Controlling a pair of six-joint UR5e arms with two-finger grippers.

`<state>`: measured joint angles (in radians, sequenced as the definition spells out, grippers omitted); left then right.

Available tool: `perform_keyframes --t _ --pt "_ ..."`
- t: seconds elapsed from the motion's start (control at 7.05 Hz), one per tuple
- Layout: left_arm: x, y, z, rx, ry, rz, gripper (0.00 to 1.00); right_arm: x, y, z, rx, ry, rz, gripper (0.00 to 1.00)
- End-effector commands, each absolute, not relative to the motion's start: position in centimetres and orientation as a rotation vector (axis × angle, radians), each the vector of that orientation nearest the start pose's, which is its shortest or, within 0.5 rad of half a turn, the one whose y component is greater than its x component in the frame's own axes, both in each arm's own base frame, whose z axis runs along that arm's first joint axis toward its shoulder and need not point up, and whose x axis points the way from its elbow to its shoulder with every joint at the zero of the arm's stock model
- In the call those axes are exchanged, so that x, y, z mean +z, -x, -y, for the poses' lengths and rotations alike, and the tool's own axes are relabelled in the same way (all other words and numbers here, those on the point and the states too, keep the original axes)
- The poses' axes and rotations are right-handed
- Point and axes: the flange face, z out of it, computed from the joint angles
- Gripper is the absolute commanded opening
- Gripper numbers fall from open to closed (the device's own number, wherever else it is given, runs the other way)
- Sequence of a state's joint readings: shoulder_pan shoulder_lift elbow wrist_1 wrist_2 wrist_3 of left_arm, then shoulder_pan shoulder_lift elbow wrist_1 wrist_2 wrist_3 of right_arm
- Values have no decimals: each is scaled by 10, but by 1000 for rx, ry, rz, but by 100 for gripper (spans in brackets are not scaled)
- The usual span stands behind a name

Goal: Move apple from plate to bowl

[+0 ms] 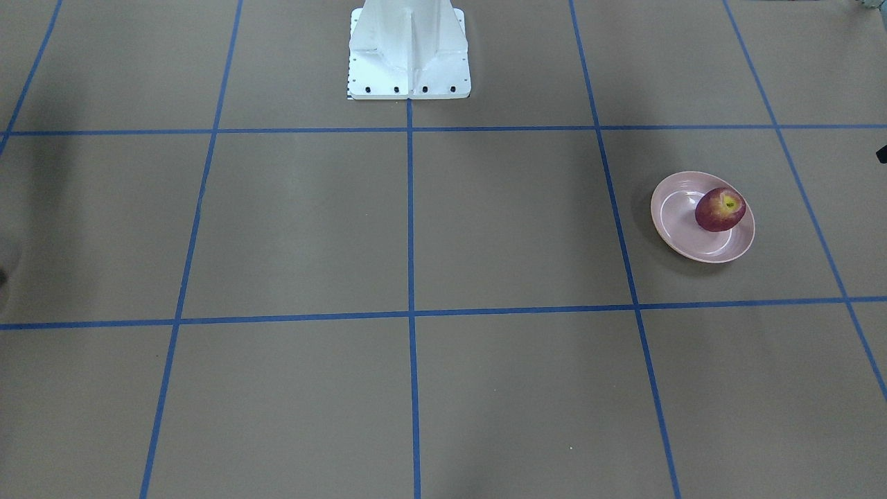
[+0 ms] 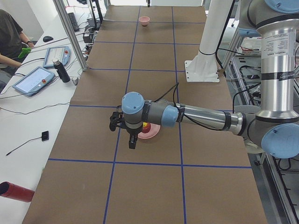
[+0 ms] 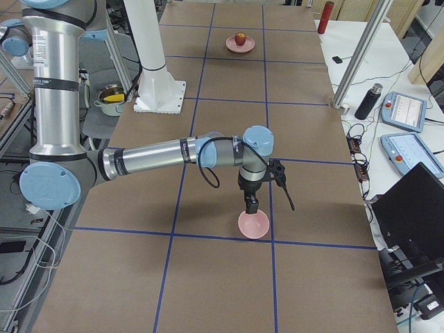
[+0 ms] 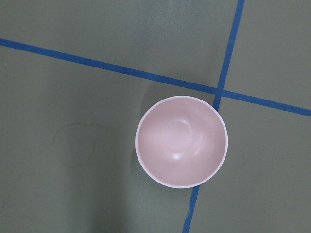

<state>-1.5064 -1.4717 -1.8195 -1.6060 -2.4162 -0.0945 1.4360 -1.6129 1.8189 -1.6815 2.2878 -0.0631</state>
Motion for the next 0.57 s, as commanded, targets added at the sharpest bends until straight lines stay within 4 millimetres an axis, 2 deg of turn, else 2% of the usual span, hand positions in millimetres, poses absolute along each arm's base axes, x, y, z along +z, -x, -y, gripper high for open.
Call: perform_keyframes --t 0.0,0.28,0.43 --pt "574 29 459 49 -105 -854 98 576 0 478 -235 -67 722 100" --pt "573 29 459 50 -107 -852 98 573 20 479 -279 -84 727 100" --pt "576 29 458 48 -102 -852 98 574 21 479 -283 -80 726 100"
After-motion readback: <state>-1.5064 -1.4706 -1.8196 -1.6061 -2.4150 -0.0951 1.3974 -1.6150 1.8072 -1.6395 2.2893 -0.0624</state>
